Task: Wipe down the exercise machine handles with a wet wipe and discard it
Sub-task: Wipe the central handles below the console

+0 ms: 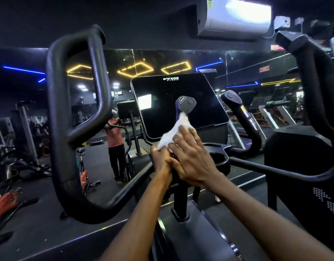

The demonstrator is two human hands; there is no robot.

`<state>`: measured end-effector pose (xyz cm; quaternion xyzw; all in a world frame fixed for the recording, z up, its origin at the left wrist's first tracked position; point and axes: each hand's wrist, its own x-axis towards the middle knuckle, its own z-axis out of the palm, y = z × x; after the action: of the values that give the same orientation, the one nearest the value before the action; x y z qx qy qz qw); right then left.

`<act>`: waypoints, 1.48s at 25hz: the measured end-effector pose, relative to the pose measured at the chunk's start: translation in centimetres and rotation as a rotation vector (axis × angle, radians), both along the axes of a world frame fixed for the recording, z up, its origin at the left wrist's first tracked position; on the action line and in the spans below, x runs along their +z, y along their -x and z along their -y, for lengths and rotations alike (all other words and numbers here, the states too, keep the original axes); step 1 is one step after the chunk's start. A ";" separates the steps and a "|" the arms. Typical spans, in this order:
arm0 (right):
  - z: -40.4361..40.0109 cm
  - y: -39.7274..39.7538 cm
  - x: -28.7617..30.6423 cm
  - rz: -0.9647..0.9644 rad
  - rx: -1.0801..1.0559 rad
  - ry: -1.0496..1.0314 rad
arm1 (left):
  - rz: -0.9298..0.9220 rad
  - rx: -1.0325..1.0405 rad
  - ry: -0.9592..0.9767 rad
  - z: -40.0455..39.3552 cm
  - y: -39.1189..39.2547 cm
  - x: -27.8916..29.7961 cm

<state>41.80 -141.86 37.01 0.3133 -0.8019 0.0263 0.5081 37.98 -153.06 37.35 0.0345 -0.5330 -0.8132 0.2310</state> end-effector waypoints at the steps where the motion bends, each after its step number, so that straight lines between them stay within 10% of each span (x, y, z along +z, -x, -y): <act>1: -1.1 0.6 1.0 -0.050 0.022 -0.103 | 0.014 0.007 -0.004 0.1 0.3 -0.1; 8: -2.6 3.7 4.5 -0.217 0.213 -0.569 | 0.038 -0.001 -0.223 0.5 0.3 0.3; 23: -3.1 7.4 11.9 -0.320 0.112 -0.386 | -0.112 0.205 0.185 -1.3 0.8 4.3; 29: -1.9 7.6 12.8 0.165 0.148 0.124 | -0.094 0.202 0.513 -1.7 0.9 5.6; 37: 1.1 6.2 9.2 0.720 0.805 1.411 | -0.123 0.269 0.592 -2.2 0.4 5.5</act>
<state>35.56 -142.94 46.21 0.1580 -0.5391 0.7879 0.2522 37.56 -150.82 42.82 -0.0132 -0.7219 -0.5859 0.3680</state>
